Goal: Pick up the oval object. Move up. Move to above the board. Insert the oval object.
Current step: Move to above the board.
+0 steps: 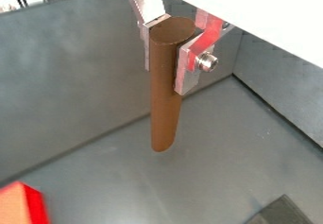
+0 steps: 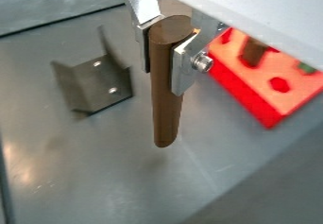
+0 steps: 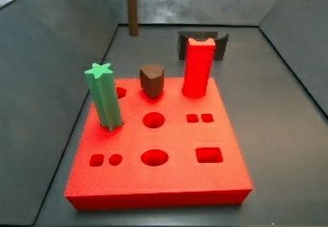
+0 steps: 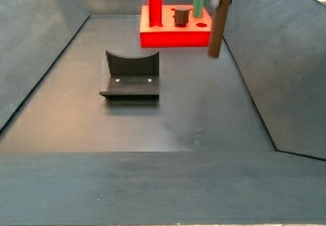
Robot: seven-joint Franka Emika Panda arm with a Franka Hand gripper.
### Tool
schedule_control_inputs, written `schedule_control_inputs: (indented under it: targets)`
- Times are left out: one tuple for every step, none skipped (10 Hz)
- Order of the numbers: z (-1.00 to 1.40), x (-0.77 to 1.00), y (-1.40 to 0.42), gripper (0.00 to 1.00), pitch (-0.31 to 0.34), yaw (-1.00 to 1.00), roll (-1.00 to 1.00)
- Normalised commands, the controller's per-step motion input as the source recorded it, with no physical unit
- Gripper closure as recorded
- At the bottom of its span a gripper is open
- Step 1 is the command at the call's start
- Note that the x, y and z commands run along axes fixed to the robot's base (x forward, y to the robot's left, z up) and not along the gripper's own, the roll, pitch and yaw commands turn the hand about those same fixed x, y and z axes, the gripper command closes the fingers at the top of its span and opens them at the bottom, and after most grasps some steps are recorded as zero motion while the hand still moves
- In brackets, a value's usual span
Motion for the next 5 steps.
schedule_control_inputs:
  targets:
    - [0.58, -0.16, -0.14, 1.0, -0.02, -0.15, 0.02]
    - [0.34, -0.06, -0.05, 1.0, 0.011, -0.09, 0.02]
    - [0.44, 0.36, -1.0, 1.0, 0.157, -1.0, 0.09]
    - [0.4, 0.38, -1.0, 1.0, 0.195, -0.91, 0.1]
    - [0.41, 0.39, -1.0, 1.0, 0.218, -0.7, 0.07]
